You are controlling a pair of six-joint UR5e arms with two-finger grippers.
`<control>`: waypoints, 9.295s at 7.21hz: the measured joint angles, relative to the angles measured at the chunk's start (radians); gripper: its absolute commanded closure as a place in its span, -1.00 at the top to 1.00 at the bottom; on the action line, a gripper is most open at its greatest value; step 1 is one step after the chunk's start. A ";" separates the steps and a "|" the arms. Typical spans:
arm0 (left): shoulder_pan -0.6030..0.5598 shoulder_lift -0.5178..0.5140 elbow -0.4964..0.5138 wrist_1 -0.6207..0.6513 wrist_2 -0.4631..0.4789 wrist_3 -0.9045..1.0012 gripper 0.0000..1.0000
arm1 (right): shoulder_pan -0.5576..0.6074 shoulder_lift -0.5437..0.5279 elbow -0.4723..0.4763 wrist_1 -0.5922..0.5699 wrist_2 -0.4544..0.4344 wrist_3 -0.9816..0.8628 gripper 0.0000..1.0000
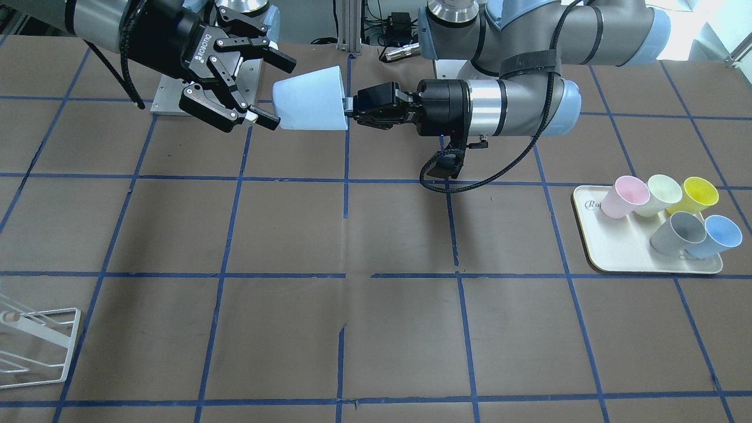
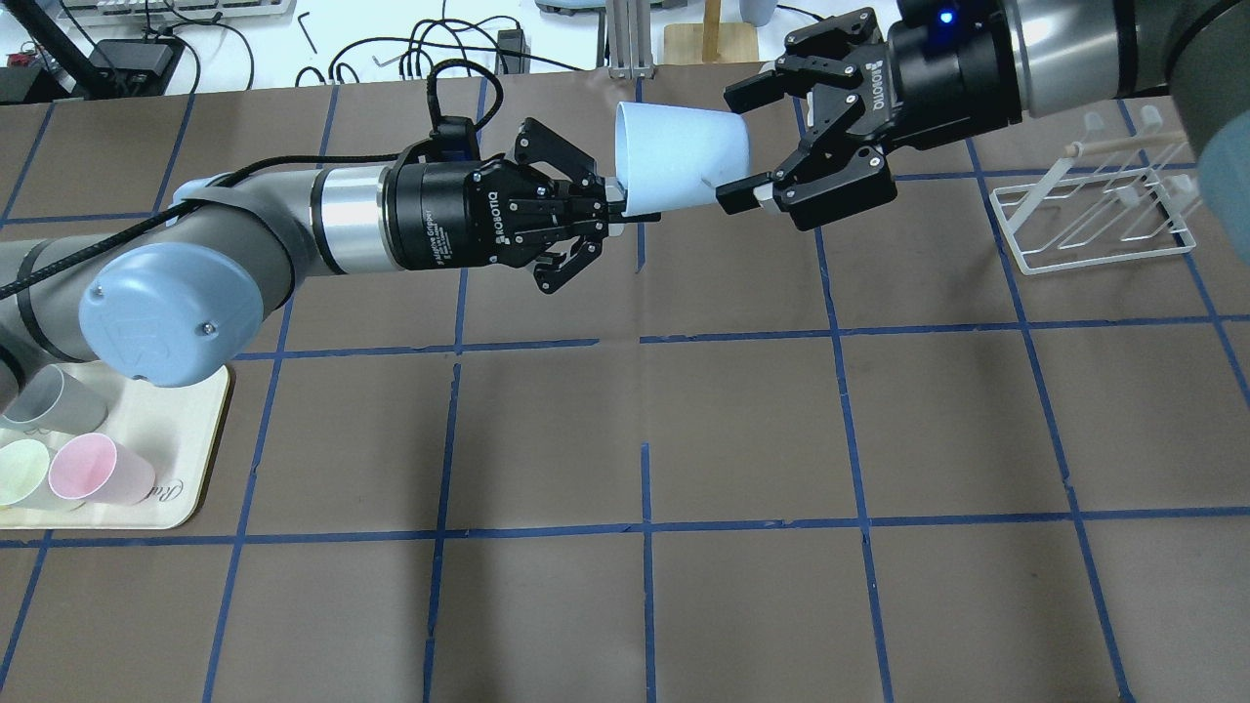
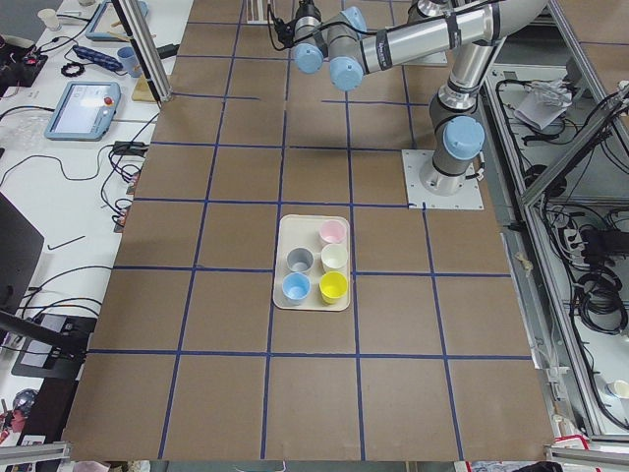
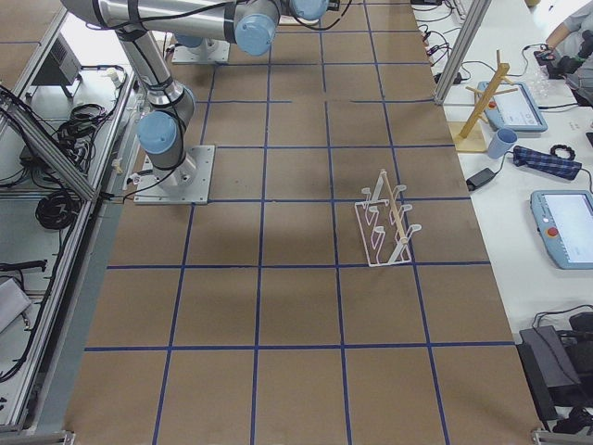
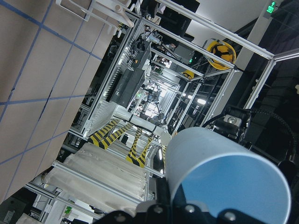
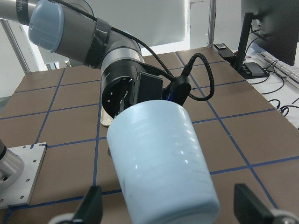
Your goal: Transfer IKEA cup to right arm and place on rack
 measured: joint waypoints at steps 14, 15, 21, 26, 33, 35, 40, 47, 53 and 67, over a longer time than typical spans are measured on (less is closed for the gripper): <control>-0.003 0.010 0.000 0.000 -0.006 -0.001 0.75 | 0.032 -0.001 0.028 -0.013 0.007 0.002 -0.35; -0.003 0.011 0.001 0.000 -0.005 -0.004 0.94 | 0.033 -0.003 0.028 -0.014 0.007 0.007 -0.40; 0.027 0.023 0.007 0.009 0.035 -0.057 1.00 | 0.028 -0.004 0.026 -0.009 0.001 0.012 -0.44; 0.133 0.054 0.165 0.021 0.566 -0.261 1.00 | -0.063 -0.005 0.025 -0.003 -0.104 0.018 -0.44; 0.090 0.050 0.369 0.030 1.571 -0.180 1.00 | -0.345 0.041 -0.023 -0.149 -0.762 0.093 -0.44; 0.060 0.047 0.337 0.092 1.615 -0.150 1.00 | -0.343 0.162 -0.101 -0.207 -1.024 0.105 -0.44; 0.018 0.055 0.296 0.167 1.537 -0.099 1.00 | -0.266 0.372 -0.198 -0.324 -1.345 0.169 -0.41; 0.027 0.056 0.297 0.176 1.526 -0.091 1.00 | -0.187 0.454 -0.187 -0.475 -1.530 0.165 -0.38; 0.027 0.058 0.299 0.176 1.522 -0.091 1.00 | -0.184 0.496 -0.183 -0.506 -1.513 0.168 1.00; 0.024 0.058 0.298 0.171 1.530 -0.095 1.00 | 0.203 0.074 0.038 -0.268 -1.191 1.281 1.00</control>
